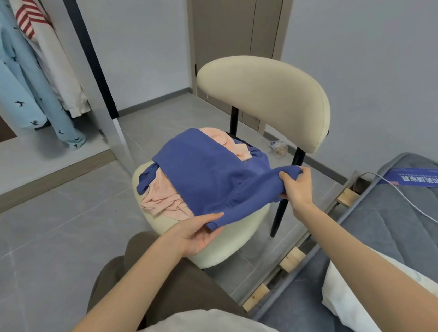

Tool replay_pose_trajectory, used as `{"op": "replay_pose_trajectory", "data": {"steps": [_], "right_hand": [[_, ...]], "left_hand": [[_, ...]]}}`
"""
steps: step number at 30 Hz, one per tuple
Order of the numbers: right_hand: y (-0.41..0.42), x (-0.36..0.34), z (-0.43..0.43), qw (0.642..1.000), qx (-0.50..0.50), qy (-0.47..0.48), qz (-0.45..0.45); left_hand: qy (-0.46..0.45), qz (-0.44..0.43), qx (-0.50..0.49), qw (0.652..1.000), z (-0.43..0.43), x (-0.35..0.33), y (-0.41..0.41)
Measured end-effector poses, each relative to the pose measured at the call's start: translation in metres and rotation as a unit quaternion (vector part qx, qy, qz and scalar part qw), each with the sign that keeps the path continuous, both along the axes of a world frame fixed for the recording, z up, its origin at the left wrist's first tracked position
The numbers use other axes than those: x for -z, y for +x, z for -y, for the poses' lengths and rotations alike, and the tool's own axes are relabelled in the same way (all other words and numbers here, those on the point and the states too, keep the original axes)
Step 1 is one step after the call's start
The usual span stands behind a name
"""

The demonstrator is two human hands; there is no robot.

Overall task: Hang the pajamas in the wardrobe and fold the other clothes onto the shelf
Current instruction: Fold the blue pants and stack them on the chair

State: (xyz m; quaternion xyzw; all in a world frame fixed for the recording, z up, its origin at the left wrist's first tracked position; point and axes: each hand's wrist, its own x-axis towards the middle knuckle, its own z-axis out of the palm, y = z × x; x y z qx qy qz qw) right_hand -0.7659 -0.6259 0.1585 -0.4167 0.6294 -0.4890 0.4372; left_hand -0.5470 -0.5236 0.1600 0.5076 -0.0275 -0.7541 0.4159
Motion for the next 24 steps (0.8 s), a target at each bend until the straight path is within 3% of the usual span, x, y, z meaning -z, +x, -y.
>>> {"op": "replay_pose_trajectory", "data": {"steps": [8,13,18,20,24], "right_hand": [[0.053,-0.015,0.059,0.998,-0.026,-0.059,-0.018],[0.092,-0.017,0.102,0.997,-0.069,-0.018,0.004],[0.12,-0.004,0.135,0.988,-0.142,0.046,-0.026],[0.12,0.004,0.14,0.982,-0.165,0.048,-0.084],[0.102,0.014,0.135,0.957,-0.183,-0.004,-0.223]], "left_hand": [[0.009,-0.064,-0.097,0.993,0.041,-0.004,0.044],[0.001,-0.075,-0.151,0.986,0.077,0.002,0.078],[0.013,-0.038,-0.137,0.99,0.099,0.018,0.103],[0.02,-0.017,-0.147,0.989,0.103,0.023,0.106],[0.038,0.123,-0.175,0.976,0.103,0.038,0.095]]}}
